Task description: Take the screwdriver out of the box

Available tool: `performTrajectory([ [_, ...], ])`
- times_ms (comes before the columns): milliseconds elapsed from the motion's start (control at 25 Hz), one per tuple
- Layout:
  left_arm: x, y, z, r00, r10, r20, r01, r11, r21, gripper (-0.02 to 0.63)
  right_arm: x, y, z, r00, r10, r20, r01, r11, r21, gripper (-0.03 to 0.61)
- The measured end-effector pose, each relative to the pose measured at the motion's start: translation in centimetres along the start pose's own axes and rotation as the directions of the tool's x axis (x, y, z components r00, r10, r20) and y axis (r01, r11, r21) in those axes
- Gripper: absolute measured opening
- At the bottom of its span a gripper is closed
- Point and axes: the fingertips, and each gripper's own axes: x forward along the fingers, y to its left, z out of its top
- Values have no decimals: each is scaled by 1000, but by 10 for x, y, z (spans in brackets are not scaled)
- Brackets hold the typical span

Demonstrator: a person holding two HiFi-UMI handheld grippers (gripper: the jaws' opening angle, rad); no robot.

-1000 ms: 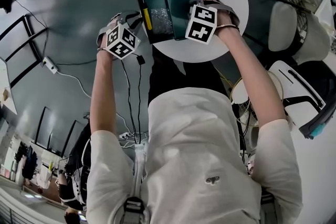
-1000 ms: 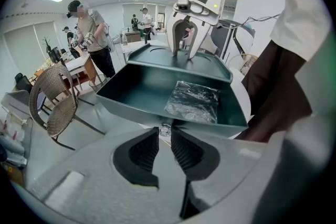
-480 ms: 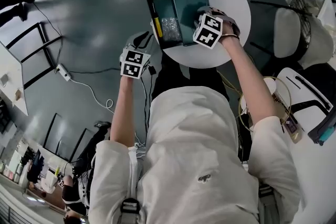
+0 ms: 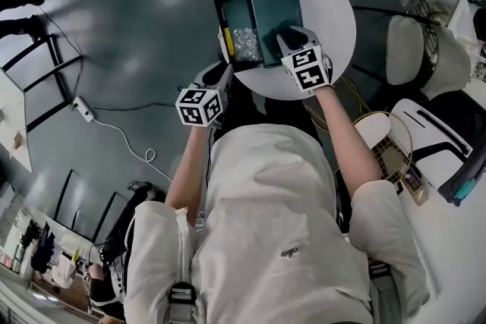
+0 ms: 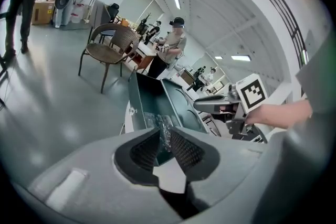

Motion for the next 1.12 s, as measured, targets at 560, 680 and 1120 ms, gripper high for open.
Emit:
performTrajectory([
  [560, -58, 12, -24, 998, 52, 33, -54, 998, 39, 47, 81, 106, 47, 956, 291, -26, -258, 883, 392, 121],
  [680, -67, 22, -32, 996, 83, 30, -83, 997, 4, 29, 97, 109, 45, 953, 293, -73, -233, 868, 438, 129],
  [1120, -75, 44, -53, 991, 132, -15, -133, 989, -62, 14, 131, 110, 32, 932, 311, -187, -193, 862, 470, 71],
])
